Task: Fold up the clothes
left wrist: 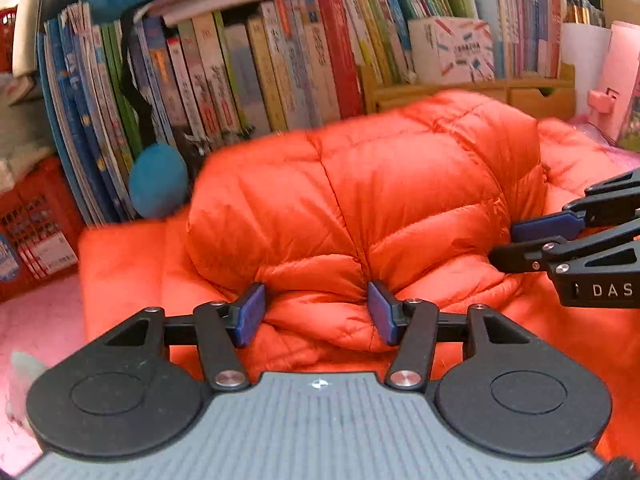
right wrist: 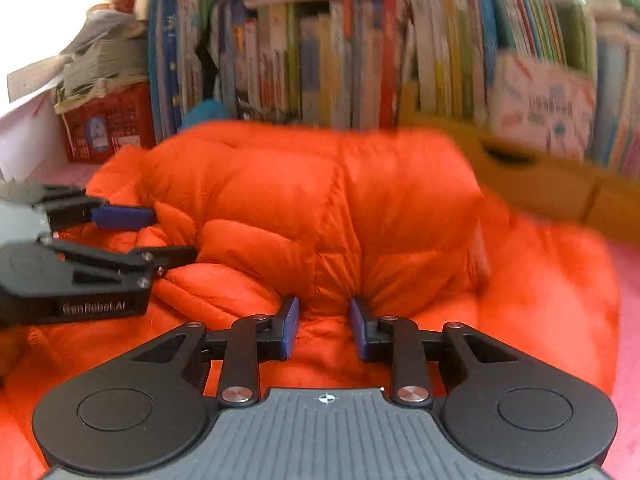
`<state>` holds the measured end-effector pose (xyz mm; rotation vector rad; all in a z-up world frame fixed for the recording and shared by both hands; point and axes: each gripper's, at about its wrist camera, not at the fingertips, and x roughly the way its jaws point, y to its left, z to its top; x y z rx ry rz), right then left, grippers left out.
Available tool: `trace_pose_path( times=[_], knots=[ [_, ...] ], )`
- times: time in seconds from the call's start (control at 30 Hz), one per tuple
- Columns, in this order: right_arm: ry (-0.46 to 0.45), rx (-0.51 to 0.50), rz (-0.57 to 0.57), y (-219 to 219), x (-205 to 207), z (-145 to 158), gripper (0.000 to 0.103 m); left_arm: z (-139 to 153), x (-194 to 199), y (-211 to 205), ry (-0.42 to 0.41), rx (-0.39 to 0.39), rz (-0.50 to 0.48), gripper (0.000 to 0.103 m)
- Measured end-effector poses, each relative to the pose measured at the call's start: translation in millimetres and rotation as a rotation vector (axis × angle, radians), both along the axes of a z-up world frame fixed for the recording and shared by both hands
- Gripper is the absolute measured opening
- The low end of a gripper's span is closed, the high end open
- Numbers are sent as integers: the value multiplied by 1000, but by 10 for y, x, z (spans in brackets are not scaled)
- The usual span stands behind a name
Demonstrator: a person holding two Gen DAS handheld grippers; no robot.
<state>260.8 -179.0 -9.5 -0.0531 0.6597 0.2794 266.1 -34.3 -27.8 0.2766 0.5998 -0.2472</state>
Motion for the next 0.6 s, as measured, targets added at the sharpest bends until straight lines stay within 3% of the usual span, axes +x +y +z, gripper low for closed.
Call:
trace_pose_path(
  times=[0.2, 0.4, 0.5, 0.53, 0.6],
  knots=[
    [2, -6, -17, 66, -11, -65, 28, -83, 89, -11, 21, 8, 15, 55],
    [-5, -6, -6, 23, -180, 6, 32, 56, -358, 158, 10, 23, 2, 57],
    [-13, -110, -6, -69, -518, 1, 33, 27, -558, 368, -8, 118, 38, 63],
    [-25, -155, -22, -119, -618, -16, 34, -4, -622, 446, -21, 168, 69, 63],
    [-10, -162, -182, -361, -711, 40, 33, 41, -693, 631, -21, 161, 145, 63]
  ],
)
